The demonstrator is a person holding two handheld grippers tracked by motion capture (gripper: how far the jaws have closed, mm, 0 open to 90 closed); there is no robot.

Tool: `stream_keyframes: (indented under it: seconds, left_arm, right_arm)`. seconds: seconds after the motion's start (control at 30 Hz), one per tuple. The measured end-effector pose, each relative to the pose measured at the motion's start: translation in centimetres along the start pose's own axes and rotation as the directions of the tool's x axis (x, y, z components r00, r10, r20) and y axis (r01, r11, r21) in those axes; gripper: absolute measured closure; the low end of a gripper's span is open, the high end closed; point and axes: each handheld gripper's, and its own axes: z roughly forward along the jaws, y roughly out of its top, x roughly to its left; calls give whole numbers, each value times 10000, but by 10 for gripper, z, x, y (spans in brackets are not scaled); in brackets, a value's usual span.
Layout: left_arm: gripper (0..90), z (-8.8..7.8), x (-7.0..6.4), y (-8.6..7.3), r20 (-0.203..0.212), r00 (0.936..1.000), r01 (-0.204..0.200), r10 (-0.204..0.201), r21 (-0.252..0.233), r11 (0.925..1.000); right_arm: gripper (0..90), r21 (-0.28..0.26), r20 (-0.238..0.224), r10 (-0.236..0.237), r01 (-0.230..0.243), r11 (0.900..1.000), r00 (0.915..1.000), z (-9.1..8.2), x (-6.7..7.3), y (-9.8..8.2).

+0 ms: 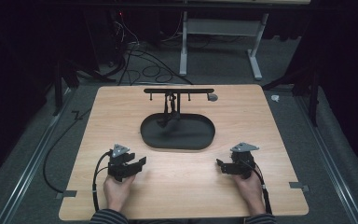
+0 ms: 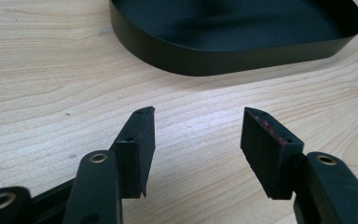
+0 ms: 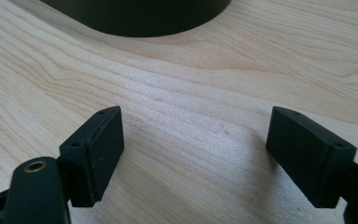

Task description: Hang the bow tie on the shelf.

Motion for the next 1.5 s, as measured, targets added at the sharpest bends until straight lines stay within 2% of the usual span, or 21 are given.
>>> stream_keyframes:
  seconds: [0.17,0.37,0.5,0.8,0.97,1.13,1.17,1.2,1.3,1.37,1.5]
  left_arm:
    - [452,6,2,-2,-90,10000,15,-14,95,10000]
    - [452,11,3,-3,59,9998,213,-214,158,9996]
    - [452,16,3,-4,4,9996,283,-283,215,9994]
    - [450,22,2,-6,-247,9997,32,-24,311,9995]
    - [448,25,-3,-7,-366,9985,-385,401,434,9983]
    - [439,28,-5,-9,-482,9975,-493,515,445,9978]
    - [439,29,-6,-9,-536,9963,-656,678,425,9969]
    - [438,29,-6,-9,-536,9963,-656,678,425,9969]
    - [435,31,-9,-11,-744,9903,-1148,1173,373,9927]
    - [410,33,-13,-13,-948,9819,-1614,1639,330,9863]
    - [392,33,-13,-13,-912,9827,-1590,1614,330,9867]
  right_arm:
    - [204,-2,-7,-4,4,10000,10000,0,0,0]
    - [204,0,1,-3,3,10000,10000,0,0,0]
    - [203,-4,-2,-17,17,10000,10000,0,0,0]
    - [204,-1,-7,-10,10,10000,10000,0,0,0]
    - [203,1,-2,-4,4,10000,10000,0,0,0]
    - [203,-4,-6,-8,8,10000,10000,0,0,0]
    - [204,2,-2,-1,1,10000,10000,0,0,0]
    - [204,2,-2,-1,1,10000,10000,0,0,0]
    - [204,-3,-7,-9,9,10000,10000,0,0,0]
    - [204,2,-1,-4,4,10000,10000,0,0,0]
    - [204,-3,-5,-6,6,10000,10000,0,0,0]
